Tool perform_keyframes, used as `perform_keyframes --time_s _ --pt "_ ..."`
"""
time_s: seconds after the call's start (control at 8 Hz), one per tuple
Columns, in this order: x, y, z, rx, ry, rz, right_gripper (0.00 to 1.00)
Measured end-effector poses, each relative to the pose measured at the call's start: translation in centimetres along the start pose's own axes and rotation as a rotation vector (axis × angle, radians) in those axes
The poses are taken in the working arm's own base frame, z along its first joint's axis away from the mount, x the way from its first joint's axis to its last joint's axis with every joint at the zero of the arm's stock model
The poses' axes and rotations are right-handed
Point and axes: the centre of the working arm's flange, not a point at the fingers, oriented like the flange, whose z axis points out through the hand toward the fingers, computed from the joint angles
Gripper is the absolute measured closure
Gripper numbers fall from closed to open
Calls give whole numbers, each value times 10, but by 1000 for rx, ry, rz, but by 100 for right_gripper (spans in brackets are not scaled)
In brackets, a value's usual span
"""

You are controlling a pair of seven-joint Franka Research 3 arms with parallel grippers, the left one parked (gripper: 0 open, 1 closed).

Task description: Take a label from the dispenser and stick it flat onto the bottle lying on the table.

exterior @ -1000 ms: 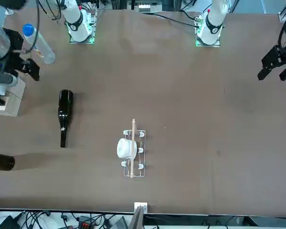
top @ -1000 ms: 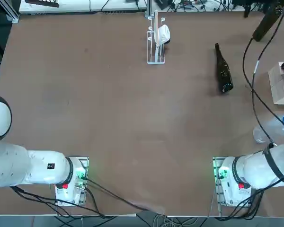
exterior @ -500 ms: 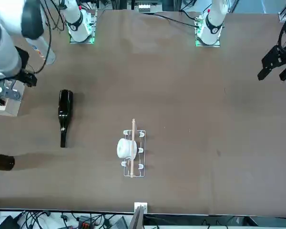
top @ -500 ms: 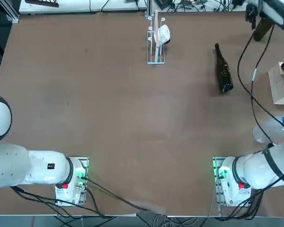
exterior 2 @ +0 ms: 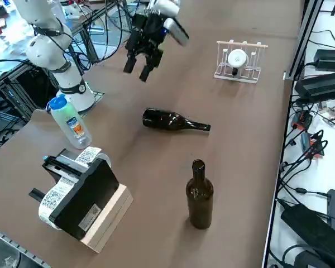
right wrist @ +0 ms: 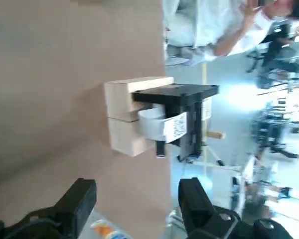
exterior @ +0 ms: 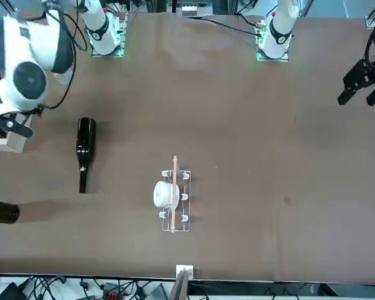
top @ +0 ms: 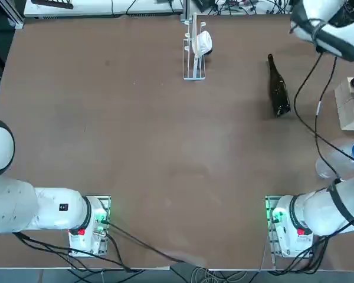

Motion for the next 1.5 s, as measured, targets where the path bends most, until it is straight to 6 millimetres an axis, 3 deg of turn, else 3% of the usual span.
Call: perform_keyframes --time_s 0.25,0.5,0.75,1.12,1.5 --pt "-3 -6 40 -124 11 -33 1" --pt "-6 -10 94 -226 29 -28 1" --pt "-14 -25 138 -316 33 -31 3" --pt "-13 -53 172 -425 61 -61 10" --pt "-11 -62 206 -493 74 -55 20"
